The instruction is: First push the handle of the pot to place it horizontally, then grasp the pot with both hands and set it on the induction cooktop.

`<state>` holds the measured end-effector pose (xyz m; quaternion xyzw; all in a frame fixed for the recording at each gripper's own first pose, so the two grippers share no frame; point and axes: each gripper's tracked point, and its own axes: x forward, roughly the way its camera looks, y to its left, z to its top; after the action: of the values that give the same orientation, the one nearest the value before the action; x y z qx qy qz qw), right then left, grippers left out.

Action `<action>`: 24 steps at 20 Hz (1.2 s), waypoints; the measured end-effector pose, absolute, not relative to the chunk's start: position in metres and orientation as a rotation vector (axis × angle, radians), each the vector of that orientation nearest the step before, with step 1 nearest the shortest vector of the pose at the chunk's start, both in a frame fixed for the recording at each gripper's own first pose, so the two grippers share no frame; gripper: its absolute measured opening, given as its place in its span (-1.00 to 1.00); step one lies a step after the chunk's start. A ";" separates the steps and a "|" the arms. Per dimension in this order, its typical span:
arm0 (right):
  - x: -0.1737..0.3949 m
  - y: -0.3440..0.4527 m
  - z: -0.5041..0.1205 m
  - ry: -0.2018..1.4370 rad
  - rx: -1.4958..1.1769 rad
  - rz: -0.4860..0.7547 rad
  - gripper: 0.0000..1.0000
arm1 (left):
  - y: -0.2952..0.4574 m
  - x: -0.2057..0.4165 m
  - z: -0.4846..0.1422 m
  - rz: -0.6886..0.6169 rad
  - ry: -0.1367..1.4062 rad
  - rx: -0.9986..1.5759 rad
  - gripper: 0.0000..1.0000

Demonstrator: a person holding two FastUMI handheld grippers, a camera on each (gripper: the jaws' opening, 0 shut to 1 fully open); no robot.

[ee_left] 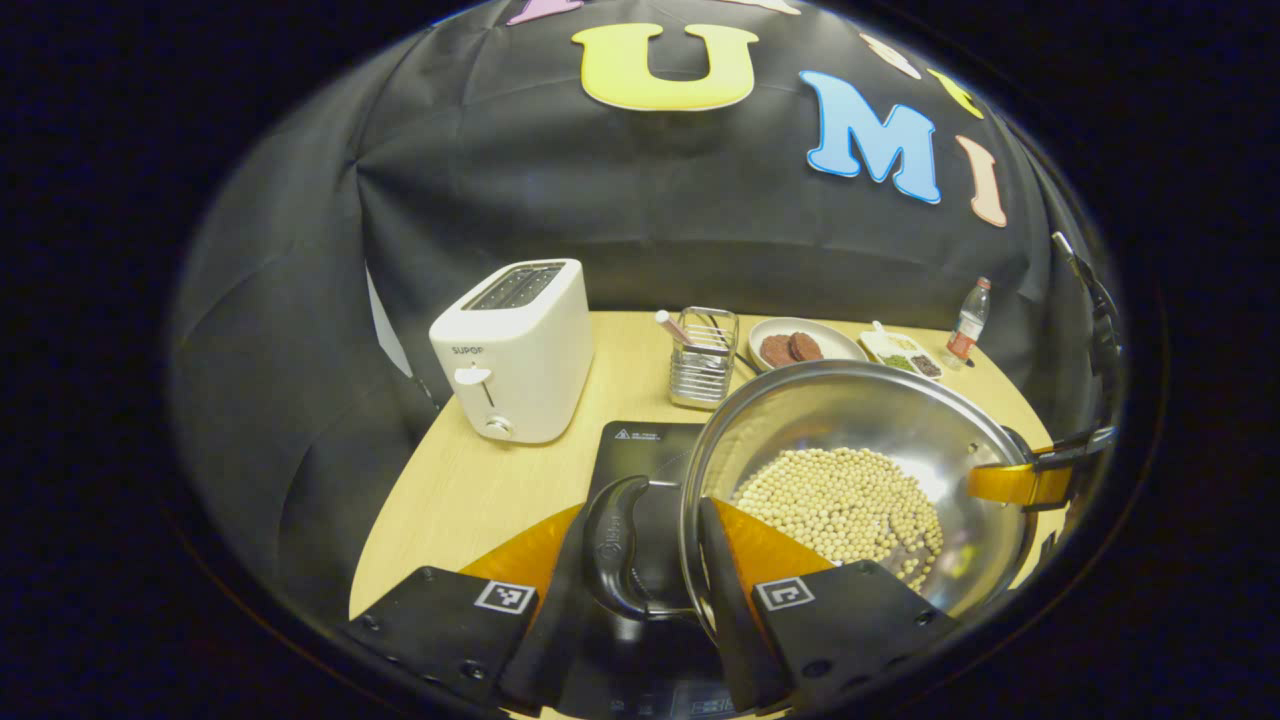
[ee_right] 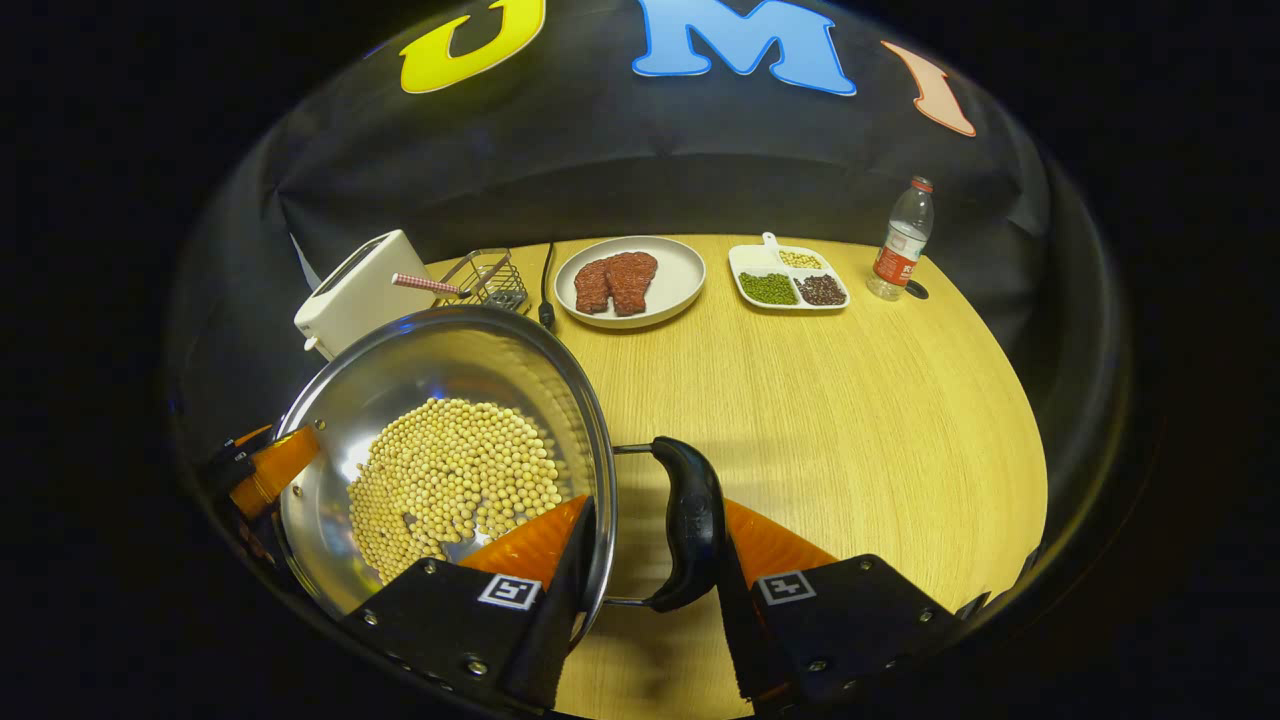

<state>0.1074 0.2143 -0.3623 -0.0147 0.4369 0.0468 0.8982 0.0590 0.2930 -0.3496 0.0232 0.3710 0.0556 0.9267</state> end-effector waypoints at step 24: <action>0.114 0.267 -0.390 0.942 -0.028 0.093 0.28 | 0.349 0.077 -0.391 0.103 0.772 0.012 0.33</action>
<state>0.1139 0.2674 -0.3899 -0.0136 0.4536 0.0447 0.8900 0.0769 0.3490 -0.3907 0.0057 0.3762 0.0500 0.9252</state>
